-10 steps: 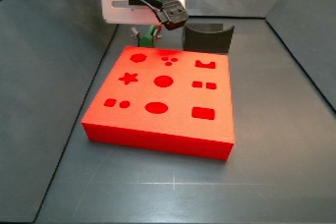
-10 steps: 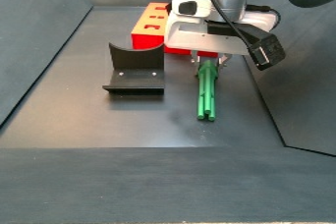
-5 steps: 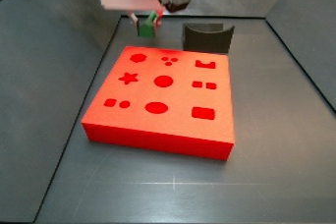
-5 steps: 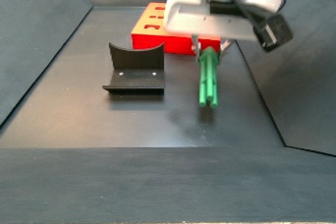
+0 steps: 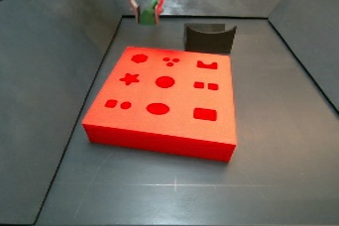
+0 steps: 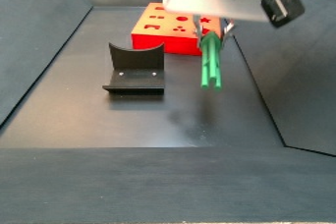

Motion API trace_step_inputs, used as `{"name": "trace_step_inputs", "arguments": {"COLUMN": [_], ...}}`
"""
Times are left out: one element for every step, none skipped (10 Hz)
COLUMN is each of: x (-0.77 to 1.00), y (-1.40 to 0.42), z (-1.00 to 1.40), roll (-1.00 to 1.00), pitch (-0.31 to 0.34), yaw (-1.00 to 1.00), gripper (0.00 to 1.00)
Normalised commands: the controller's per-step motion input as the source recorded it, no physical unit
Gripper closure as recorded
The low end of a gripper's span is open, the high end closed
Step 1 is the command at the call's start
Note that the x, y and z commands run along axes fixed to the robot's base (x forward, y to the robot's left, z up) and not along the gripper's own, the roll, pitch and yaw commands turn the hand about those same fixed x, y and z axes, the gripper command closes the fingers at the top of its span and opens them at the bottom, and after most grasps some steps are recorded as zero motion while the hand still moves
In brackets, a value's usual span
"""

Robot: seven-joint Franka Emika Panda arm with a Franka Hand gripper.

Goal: Pick up the 3 prong object. Move up. Place the 3 prong object on the fixture. Regrasp the 3 prong object. Move to above the board. Insert the 3 prong object.
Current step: Place the 3 prong object on the fixture.

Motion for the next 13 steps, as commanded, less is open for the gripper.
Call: {"name": "trace_step_inputs", "arguments": {"x": [-0.02,-0.02,-0.02,-0.03,-0.02,-0.01,-0.01,0.0,1.0,1.0,1.0,1.0,1.0], "y": [-0.01,-0.01,-0.01,-0.02,-0.02,-0.02,-0.02,-0.01,0.26,0.26,0.25,0.22,0.21], "z": [1.0,1.0,1.0,1.0,0.9,0.68,0.52,0.35,0.09,0.04,0.03,0.03,0.03], "roll": [-0.03,-0.04,-0.05,-0.06,-0.07,-0.08,-0.09,-0.1,-0.12,-0.12,-0.13,-0.13,-0.14], "pitch": [0.026,0.023,0.024,0.024,0.026,0.031,0.04,0.052,-0.385,-0.35,-0.306,-0.181,-0.101], "yaw": [0.01,0.01,0.02,0.02,0.02,0.02,0.02,0.02,0.48,0.44,0.35,0.21,0.13], "gripper": [1.0,1.0,1.0,1.0,1.0,1.0,1.0,1.0,1.0,1.0,1.0,1.0,1.0]}}
